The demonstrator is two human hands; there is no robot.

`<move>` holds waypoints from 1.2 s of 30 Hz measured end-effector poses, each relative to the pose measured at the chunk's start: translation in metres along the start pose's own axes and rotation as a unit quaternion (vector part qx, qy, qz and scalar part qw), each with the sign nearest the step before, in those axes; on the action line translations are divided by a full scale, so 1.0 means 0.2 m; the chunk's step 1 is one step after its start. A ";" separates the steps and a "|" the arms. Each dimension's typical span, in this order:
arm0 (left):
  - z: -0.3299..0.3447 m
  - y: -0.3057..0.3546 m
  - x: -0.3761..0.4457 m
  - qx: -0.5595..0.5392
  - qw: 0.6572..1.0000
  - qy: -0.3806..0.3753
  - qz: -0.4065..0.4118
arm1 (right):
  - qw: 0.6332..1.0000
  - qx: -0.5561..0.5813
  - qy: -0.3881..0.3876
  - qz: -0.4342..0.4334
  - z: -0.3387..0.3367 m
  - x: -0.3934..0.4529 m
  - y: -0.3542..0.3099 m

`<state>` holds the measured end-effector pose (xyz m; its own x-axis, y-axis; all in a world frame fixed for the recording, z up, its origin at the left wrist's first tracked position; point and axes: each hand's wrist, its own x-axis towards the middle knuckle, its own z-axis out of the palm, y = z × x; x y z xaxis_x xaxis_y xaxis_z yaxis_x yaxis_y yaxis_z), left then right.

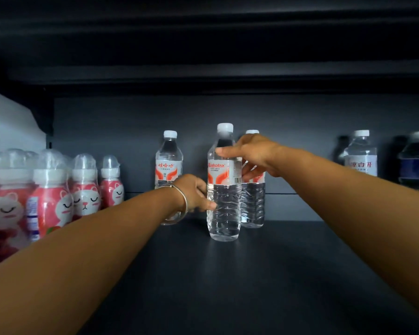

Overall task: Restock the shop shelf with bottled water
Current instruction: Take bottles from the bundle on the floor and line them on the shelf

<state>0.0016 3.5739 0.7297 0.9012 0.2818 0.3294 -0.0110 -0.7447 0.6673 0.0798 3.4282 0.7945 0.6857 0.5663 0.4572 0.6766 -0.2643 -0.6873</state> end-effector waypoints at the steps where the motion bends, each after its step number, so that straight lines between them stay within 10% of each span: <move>1: 0.01 0.02 -0.01 -0.013 1.000 -0.015 -0.013 | 1.000 -0.013 0.016 -0.002 0.01 0.00 -0.01; 29: -0.04 -0.03 0.04 -0.005 1.000 0.019 -0.023 | 0.996 0.070 -0.050 0.029 0.08 0.08 0.05; 36: -0.06 -0.06 0.05 0.045 0.998 0.052 -0.012 | 0.976 0.044 -0.187 0.104 0.16 0.07 0.06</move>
<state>0.0058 3.5929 0.7331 0.8504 0.3589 0.3848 0.0539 -0.7869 0.6148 0.0893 3.4584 0.7747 0.6488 0.7572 0.0754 0.4964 -0.3461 -0.7961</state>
